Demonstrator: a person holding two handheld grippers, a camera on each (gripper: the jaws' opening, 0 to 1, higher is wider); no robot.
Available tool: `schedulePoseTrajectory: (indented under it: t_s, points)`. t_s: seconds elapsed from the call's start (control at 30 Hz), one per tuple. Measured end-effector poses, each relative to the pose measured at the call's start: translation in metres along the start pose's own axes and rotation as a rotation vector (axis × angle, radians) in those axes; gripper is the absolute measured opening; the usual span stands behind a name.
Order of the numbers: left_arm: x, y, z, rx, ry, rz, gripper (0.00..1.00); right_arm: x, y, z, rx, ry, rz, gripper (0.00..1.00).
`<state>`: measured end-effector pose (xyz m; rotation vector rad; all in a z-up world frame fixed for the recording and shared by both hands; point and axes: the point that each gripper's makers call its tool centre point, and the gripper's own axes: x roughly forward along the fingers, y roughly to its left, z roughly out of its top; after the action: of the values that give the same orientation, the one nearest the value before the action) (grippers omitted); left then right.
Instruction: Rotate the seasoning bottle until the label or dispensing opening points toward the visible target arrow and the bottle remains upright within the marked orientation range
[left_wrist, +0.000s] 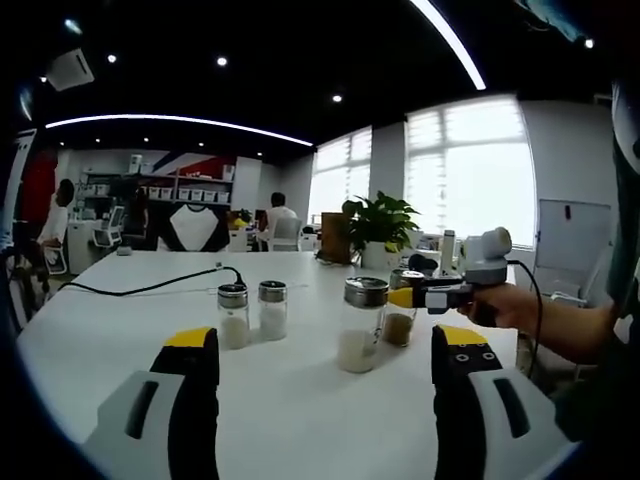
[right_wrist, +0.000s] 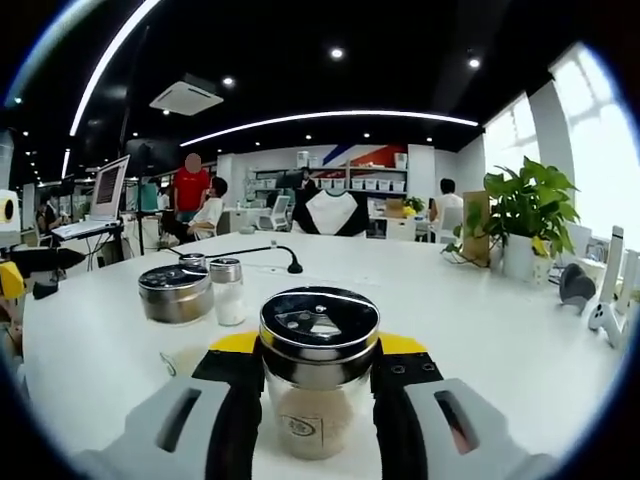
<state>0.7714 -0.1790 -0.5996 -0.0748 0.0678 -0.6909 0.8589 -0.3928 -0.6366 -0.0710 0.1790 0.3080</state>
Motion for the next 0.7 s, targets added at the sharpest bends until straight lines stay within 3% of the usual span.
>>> schedulePoseTrajectory:
  t_s: [0.7]
  points:
    - [0.0054, -0.0033, -0.0024, -0.010, 0.010, -0.009, 0.92, 0.0002, 0.0016, -0.0022, 0.031, 0.013, 0.026, 0.40]
